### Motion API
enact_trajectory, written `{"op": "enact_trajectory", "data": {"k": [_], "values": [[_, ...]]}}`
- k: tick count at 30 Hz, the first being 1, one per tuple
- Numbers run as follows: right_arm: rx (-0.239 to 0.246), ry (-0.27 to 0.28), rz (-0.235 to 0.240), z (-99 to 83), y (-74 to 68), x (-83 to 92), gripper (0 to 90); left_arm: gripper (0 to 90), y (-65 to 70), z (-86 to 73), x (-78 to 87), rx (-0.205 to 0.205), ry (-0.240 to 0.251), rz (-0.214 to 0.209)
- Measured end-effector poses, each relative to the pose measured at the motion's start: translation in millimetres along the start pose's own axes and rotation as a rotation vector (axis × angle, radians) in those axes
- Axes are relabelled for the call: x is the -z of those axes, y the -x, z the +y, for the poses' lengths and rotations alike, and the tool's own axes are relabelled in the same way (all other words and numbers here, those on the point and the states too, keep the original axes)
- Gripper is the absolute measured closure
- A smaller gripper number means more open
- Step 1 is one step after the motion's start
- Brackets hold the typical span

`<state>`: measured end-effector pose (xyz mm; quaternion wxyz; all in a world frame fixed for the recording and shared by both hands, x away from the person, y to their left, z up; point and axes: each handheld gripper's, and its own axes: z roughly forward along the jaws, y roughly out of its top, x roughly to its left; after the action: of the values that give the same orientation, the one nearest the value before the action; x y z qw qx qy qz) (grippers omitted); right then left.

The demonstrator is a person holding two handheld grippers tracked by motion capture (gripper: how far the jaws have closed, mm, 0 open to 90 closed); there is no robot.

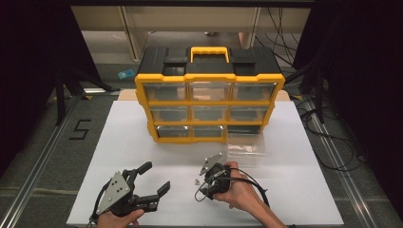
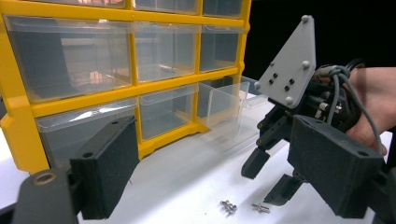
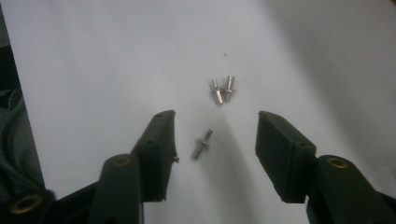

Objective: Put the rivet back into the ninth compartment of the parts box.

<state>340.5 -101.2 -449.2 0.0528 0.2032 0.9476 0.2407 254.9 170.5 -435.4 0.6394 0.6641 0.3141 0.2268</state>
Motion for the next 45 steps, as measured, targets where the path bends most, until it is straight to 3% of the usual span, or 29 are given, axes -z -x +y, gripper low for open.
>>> {"op": "enact_trajectory", "data": {"k": [6,11,13,15,16,18,24,32,45], "values": [[0.012,-0.047,0.020,3.2,-1.2,-8.4,62.9,16.0,0.0,0.0,0.0,0.000,0.000,-0.001],[0.042,-0.131,0.036,5.4,-2.1,-18.6,77.1,16.0,0.0,0.1,0.1,0.001,0.001,-0.002],[0.051,-0.125,0.035,5.8,-2.5,-19.4,82.3,16.0,-0.1,0.2,0.1,0.001,0.002,-0.002],[0.075,-0.141,0.021,6.1,-1.2,-19.7,82.7,16.0,0.1,0.1,0.1,0.000,0.001,-0.002],[0.050,-0.148,0.023,6.6,-3.4,-19.3,82.7,16.0,0.2,0.2,0.2,-0.001,0.001,-0.003],[0.057,-0.149,0.040,7.2,-3.4,-19.1,82.7,16.0,0.2,0.3,0.2,0.000,0.002,-0.003],[0.073,-0.123,0.025,6.9,-1.2,-16.9,82.7,16.0,-0.2,0.4,0.3,0.000,0.002,-0.002],[0.064,-0.071,0.007,10.9,1.8,-0.9,82.7,16.0,-0.1,0.6,0.4,-0.001,0.002,-0.002],[0.061,0.107,-0.058,17.5,17.7,47.3,82.7,16.0,-0.2,0.4,0.1,-0.001,0.002,-0.001]]}}
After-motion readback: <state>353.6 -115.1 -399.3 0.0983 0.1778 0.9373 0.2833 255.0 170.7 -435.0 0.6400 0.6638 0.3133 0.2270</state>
